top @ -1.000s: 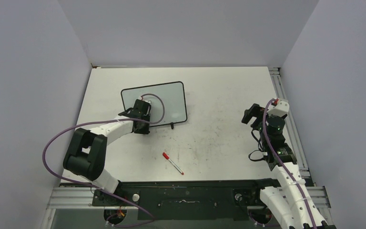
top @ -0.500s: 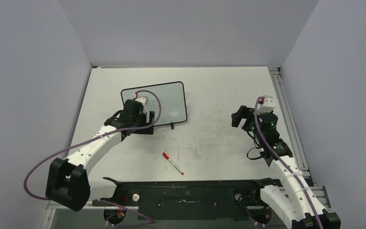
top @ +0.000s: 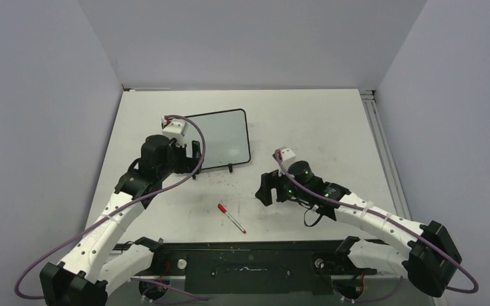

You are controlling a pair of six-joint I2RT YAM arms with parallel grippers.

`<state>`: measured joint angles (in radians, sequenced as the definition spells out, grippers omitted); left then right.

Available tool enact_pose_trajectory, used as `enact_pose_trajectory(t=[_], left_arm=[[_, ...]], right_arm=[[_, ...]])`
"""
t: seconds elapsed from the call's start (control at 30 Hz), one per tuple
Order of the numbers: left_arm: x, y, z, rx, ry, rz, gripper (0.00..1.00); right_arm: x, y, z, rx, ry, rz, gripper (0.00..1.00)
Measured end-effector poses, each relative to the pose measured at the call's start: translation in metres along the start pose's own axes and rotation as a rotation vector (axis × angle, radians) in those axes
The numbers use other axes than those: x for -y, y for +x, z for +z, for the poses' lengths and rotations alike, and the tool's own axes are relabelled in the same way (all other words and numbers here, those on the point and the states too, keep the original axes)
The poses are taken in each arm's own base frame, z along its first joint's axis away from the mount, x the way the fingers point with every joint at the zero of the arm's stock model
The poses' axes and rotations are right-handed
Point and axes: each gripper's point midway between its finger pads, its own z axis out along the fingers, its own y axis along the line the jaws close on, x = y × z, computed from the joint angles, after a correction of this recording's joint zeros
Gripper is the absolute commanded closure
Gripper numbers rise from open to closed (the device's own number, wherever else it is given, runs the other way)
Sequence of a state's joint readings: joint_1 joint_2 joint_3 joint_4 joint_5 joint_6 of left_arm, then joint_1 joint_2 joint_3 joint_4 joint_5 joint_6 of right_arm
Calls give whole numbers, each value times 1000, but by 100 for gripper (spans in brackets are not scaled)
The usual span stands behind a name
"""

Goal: Write a sentence on the whiteboard
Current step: Move the whiteboard stand to the center of the board, then open the whiteboard marker at the center of the board.

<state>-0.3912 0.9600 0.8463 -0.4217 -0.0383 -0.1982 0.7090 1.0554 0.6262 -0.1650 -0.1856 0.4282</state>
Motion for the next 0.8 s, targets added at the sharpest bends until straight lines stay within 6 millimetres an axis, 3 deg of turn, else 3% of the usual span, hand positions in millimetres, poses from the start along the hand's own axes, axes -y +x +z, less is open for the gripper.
enact_pose_trajectory(t=[0.13,0.3,0.6,0.8], left_arm=[[1,-4,-5,47,21,33,14],[0,5,-7,44,29,59,14],[0,6,-6,42,29,72,14],[-1,8,-3,28,28,72,14]], right_arm=[[-35,38,10,-115,-72,-85,25],[-55,70,24,-222,-79,-176,32],[-81,84,48,-244,-13,-314,42],[-97,109,56,-274,18,-383,48]])
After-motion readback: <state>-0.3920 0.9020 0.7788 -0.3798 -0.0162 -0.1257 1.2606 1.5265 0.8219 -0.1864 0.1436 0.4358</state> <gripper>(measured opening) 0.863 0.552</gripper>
